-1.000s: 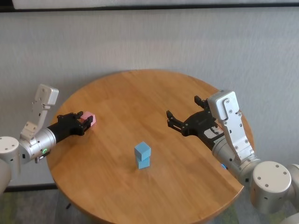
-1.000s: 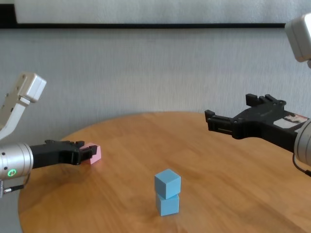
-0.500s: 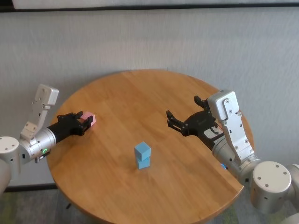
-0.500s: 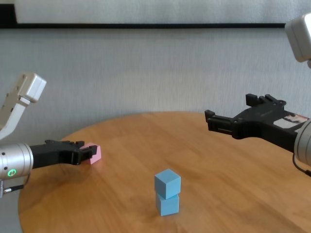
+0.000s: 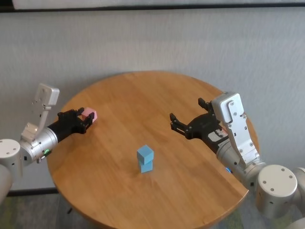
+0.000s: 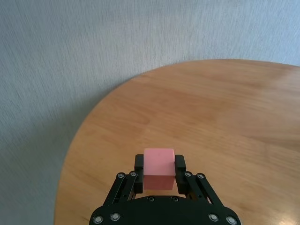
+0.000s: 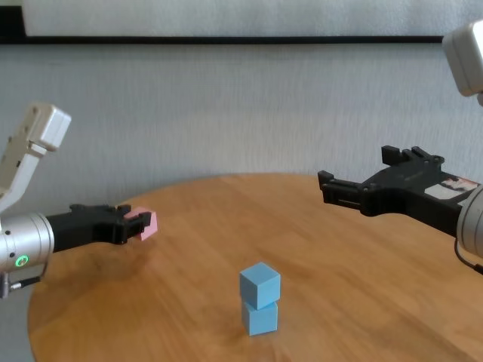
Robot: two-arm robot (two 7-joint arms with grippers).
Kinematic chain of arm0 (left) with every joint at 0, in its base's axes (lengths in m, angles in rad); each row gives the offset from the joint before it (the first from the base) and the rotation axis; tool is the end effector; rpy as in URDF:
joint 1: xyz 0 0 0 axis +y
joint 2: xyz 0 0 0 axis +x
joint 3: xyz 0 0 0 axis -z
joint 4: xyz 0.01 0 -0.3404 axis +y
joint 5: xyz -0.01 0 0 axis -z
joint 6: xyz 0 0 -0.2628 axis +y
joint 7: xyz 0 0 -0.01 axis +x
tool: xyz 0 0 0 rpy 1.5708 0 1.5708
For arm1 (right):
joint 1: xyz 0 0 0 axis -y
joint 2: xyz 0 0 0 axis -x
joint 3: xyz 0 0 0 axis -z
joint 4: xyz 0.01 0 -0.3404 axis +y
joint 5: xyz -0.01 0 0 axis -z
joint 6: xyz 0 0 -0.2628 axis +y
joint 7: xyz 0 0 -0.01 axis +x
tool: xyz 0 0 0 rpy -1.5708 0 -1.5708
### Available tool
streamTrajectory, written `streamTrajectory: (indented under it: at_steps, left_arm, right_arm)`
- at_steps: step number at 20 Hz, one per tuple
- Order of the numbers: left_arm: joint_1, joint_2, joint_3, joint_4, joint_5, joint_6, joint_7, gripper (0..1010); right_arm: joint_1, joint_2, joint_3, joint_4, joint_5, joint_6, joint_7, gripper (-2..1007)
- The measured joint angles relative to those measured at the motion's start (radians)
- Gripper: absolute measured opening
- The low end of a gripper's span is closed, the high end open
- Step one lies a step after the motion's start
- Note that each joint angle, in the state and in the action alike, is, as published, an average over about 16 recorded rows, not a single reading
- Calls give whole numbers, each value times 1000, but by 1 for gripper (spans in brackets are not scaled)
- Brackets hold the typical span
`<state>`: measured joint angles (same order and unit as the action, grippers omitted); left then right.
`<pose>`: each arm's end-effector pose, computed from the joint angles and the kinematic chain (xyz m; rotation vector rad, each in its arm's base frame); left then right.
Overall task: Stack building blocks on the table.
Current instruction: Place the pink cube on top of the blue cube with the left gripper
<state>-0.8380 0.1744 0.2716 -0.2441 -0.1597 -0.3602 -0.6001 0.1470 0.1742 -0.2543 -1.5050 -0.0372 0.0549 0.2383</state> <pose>0.4908 0.0873 -0.3515 0.2316 0.0471 1.0014 0.3245 0.0058 -0.3316 -0.1948 -0.1644 -1.0995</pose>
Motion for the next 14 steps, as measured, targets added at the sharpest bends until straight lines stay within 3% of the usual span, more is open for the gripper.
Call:
streamTrajectory:
  at_steps: [7, 14]
  left_arm:
    - [101, 32, 3, -228, -1, 53, 16, 400]
    - [222, 89, 10, -502, -14, 157, -1, 400]
  right_arm:
    - [0, 0, 0, 0, 0, 0, 0, 1005]
    - [0, 0, 0, 0, 0, 0, 0, 1005]
